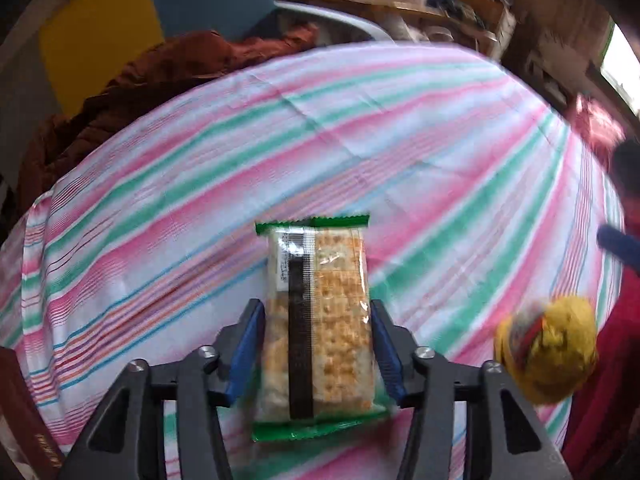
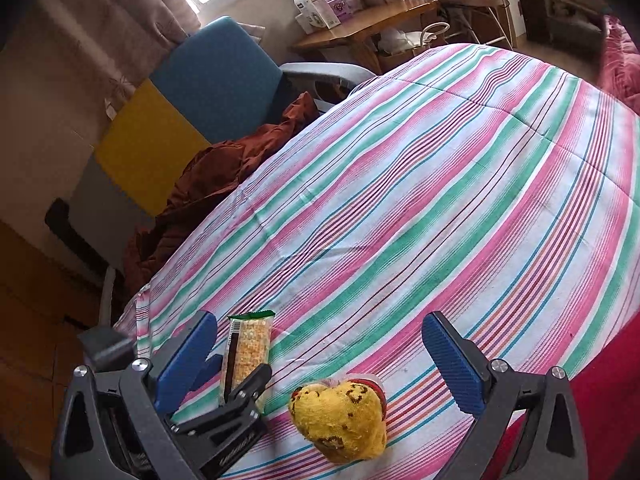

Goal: Organize objects
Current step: 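Grasp the green-edged cracker packet with the left tool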

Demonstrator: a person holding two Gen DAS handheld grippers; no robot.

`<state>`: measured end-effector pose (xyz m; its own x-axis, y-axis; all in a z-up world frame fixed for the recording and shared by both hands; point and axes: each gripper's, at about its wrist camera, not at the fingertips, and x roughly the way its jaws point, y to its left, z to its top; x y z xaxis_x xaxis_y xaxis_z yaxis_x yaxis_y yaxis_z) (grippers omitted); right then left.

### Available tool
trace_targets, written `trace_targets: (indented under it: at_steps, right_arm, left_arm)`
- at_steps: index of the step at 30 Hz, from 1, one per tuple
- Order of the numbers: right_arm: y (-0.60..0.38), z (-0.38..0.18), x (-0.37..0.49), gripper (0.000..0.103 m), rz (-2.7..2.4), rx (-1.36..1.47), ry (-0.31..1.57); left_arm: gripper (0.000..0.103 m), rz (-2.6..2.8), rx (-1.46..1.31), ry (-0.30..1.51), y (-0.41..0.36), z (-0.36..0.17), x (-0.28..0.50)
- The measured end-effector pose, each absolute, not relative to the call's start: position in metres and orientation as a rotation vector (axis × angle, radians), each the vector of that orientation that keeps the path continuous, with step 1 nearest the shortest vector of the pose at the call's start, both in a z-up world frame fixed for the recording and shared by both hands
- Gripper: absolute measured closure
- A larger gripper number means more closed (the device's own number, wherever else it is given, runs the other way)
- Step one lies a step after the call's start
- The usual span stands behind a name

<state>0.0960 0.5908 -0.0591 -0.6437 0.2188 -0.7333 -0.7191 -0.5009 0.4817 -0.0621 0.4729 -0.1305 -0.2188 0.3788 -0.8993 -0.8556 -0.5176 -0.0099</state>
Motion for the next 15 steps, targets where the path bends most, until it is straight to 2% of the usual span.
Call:
trace_targets:
  at_steps: [2, 15]
  right_arm:
    - [0.591, -0.06, 0.096, 0.0, 2.158, -0.823, 1.081]
    - [0.59, -0.065, 0.089, 0.0, 2.139, -0.891, 1.023]
  left_arm:
    - [0.057, 1.848, -1.193, 0.607, 0.468, -0.13, -0.067]
    - [0.056, 1.844, -1.156, 0.638, 0.46, -0.132, -0.059]
